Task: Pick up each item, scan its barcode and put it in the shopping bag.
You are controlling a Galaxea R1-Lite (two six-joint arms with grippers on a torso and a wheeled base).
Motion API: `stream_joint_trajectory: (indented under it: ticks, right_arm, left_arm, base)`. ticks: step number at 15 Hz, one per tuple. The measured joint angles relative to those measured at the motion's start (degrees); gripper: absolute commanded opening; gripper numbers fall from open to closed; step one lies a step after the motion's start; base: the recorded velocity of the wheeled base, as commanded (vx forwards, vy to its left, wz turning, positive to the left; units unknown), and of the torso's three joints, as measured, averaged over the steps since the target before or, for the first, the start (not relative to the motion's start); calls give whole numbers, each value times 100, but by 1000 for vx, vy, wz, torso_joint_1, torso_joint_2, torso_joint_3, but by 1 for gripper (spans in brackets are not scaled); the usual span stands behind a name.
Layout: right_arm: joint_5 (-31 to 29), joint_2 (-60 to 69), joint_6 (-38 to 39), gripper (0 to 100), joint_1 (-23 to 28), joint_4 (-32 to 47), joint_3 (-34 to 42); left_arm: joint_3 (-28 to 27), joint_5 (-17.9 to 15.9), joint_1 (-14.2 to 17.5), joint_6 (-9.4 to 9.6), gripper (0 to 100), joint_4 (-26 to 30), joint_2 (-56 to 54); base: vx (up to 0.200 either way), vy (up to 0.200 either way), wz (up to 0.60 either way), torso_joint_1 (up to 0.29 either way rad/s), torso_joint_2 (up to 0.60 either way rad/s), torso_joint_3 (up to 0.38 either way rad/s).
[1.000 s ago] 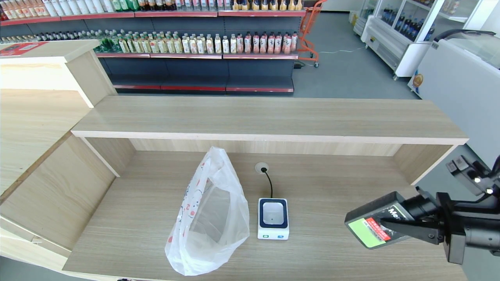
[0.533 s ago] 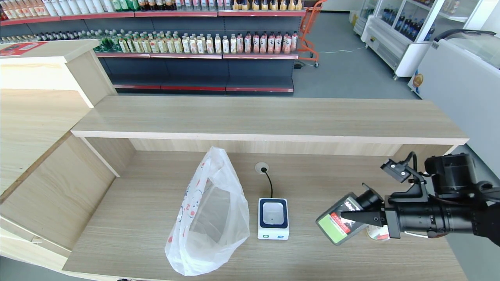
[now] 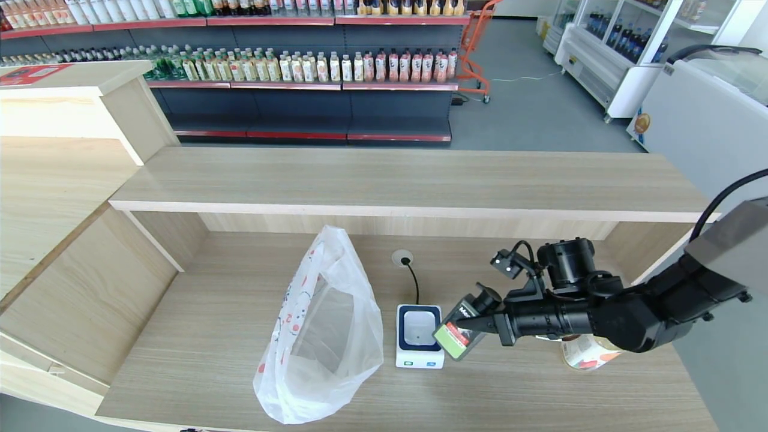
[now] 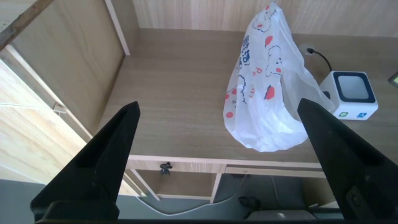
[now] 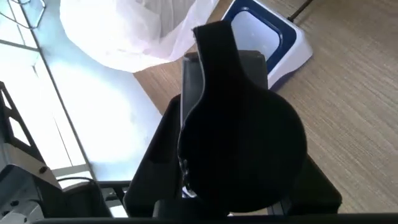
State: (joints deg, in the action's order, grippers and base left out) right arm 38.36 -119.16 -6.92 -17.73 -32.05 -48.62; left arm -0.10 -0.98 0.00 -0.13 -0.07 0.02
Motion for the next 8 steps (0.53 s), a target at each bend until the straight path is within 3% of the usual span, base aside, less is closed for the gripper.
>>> stream_joint_trajectory:
  ticks: [8]
  right_arm:
    - [-240,-1024,1,0,-394,-44,-1034]
  left_arm:
    - [0,2,0,-2,100,0,0]
  base:
    - [0,0,0,0,0,0]
